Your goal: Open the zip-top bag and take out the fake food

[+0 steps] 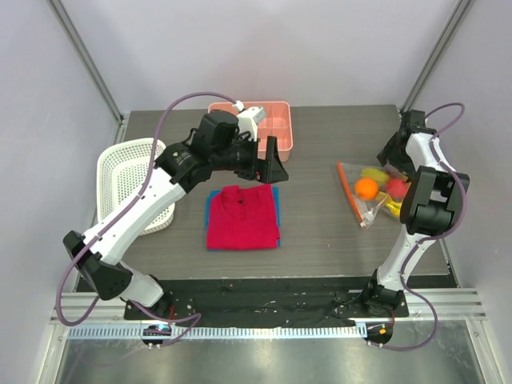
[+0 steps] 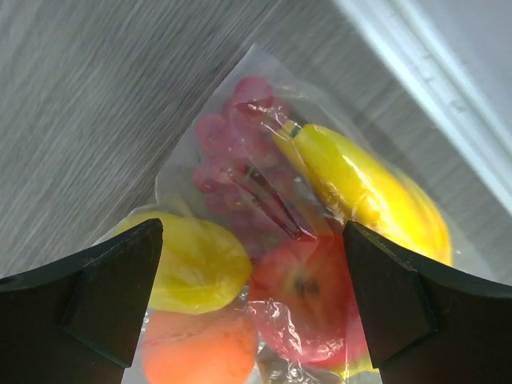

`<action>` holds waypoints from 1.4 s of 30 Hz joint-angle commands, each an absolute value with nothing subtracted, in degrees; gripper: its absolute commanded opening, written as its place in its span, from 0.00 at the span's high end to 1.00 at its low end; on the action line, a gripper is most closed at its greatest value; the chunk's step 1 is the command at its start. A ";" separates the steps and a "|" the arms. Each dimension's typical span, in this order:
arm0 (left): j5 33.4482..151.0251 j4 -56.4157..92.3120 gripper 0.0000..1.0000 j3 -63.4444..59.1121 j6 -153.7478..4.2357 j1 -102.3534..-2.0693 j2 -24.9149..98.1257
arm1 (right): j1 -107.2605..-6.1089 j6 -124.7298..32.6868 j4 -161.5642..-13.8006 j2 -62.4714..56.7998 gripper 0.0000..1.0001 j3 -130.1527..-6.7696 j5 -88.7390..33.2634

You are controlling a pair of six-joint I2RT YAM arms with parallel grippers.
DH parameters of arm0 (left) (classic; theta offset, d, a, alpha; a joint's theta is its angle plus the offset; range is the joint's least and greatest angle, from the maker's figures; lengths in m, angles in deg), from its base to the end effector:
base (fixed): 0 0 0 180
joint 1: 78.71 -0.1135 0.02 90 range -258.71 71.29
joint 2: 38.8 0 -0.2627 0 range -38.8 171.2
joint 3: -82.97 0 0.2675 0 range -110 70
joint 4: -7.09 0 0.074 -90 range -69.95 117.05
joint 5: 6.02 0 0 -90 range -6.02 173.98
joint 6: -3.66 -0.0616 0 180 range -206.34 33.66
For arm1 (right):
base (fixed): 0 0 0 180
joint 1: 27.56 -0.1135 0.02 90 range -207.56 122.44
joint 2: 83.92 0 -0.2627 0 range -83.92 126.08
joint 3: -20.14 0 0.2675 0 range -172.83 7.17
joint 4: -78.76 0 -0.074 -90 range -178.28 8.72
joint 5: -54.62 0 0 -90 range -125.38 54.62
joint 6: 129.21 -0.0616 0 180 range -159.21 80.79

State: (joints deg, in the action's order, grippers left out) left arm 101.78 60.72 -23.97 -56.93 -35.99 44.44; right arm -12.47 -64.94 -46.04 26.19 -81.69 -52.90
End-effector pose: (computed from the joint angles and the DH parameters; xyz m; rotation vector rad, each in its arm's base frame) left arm 0.2436 -0.2506 0.4157 0.4625 2.2083 -1.0493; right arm 0.4145 -0.1310 0.2029 1.0080 2.4349 -0.3465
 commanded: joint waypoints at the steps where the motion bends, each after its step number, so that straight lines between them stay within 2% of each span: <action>1: 104.89 60.13 0.11 -27.29 -58.83 -36.08 48.28 | -14.55 -62.94 -47.40 26.48 0.00 -81.62 -42.53; 4: 106.47 59.17 0.11 -27.21 -57.60 -36.08 51.01 | -16.83 -62.41 -48.64 24.02 0.00 -78.44 -39.09; 8: 110.60 51.90 0.19 -24.23 -55.49 -36.00 57.33 | -17.89 -66.70 -46.18 20.86 0.00 -76.24 -33.37; 13: 111.22 40.37 0.19 -19.90 -50.05 -34.25 64.37 | -18.51 -69.34 -36.01 16.81 0.00 -82.01 -47.30; 16: 104.85 35.53 0.18 -21.49 -46.88 -31.35 70.26 | -18.51 -71.72 -26.16 15.23 0.00 -86.59 -53.83; 21: 96.12 29.73 0.22 -23.95 -31.16 -30.20 79.48 | -19.99 -71.99 -24.73 2.61 0.00 -80.55 -48.31; 27: 87.59 32.01 0.28 -33.18 -17.55 -29.49 90.30 | -26.84 -70.23 -24.82 -8.32 0.00 -74.48 -45.05; 31: 84.77 27.35 0.35 -33.97 -10.78 -29.40 94.34 | -26.94 -68.39 -23.60 -11.66 0.00 -72.28 -43.38; 33: 85.64 25.77 0.42 -35.11 -7.86 -29.40 97.33 | -26.86 -67.51 -23.15 -12.72 0.00 -72.37 -43.73; 39: 85.21 24.10 0.49 -41.26 -5.74 -28.53 104.01 | -26.94 -65.06 -22.36 -16.59 0.00 -70.97 -44.17; 40: 85.55 23.49 0.53 -41.96 -6.26 -28.53 104.46 | -26.94 -64.26 -22.36 -17.03 0.00 -70.00 -43.82; 42: 86.61 22.43 0.87 -42.23 -8.37 -28.70 104.29 | -26.94 -63.12 -22.71 -18.70 0.00 -68.60 -43.29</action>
